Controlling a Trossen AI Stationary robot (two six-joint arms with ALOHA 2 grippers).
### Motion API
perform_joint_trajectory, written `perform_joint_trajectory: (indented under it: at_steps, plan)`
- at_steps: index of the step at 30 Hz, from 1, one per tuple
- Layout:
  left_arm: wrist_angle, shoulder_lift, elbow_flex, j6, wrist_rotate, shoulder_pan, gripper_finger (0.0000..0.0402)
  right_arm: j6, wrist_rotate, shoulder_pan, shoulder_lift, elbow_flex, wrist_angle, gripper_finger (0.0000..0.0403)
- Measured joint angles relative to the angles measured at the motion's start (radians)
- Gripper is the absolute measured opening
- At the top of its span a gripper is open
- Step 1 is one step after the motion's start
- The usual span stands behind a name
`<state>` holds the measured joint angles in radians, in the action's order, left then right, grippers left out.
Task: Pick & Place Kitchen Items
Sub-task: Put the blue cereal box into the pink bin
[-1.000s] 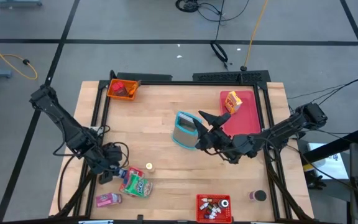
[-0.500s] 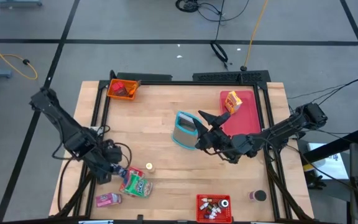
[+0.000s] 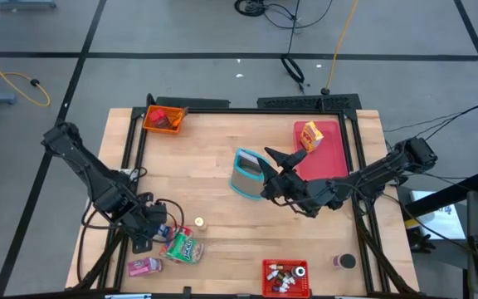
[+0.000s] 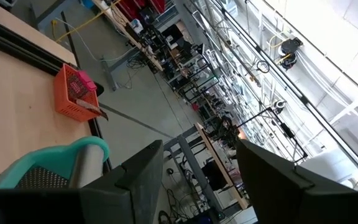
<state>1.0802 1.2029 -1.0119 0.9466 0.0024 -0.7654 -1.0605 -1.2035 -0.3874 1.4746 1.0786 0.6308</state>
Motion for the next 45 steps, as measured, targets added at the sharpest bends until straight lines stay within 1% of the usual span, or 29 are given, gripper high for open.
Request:
perform_joint_trajectory:
  at_steps: [4,7,14,19,23,27,32,38,42,45]
  plan:
    - [-0.001,0.009,0.000,0.035,-0.014,0.004,0.0134,0.000,0.000,0.000,0.000,0.000,0.000,0.0196]
    - [0.000,0.007,0.000,0.043,-0.021,0.015,0.0150,-0.001,0.000,0.000,0.000,0.000,0.000,0.0196]
    - [-0.007,0.007,0.000,-0.025,-0.019,0.020,0.0208,0.000,0.000,0.000,0.000,0.000,-0.001,0.0196]
    - [-0.009,0.007,0.000,-0.079,-0.003,0.019,0.0227,0.001,0.000,0.000,0.000,0.000,-0.014,0.0196]
    - [0.025,0.007,0.000,-0.183,-0.007,0.010,0.0222,0.001,0.000,0.000,0.000,0.000,-0.018,0.0196]
    - [0.024,0.009,0.000,-0.250,-0.061,0.010,0.0208,0.015,-0.001,0.000,0.000,0.000,-0.041,0.0196]
    - [0.026,0.023,0.001,-0.363,-0.049,-0.009,0.0189,0.025,-0.001,0.000,0.000,0.000,-0.046,0.0196]
    - [0.025,0.047,0.001,-0.383,-0.053,-0.046,0.0168,0.025,0.000,0.001,0.000,0.000,-0.047,0.0196]
    - [0.025,0.063,0.001,-0.442,-0.082,-0.062,0.0158,0.027,0.000,0.001,0.000,0.000,-0.049,0.0196]
    - [0.023,0.066,0.001,-0.449,-0.112,-0.063,0.0155,0.027,0.000,0.001,0.000,0.000,-0.054,0.0196]
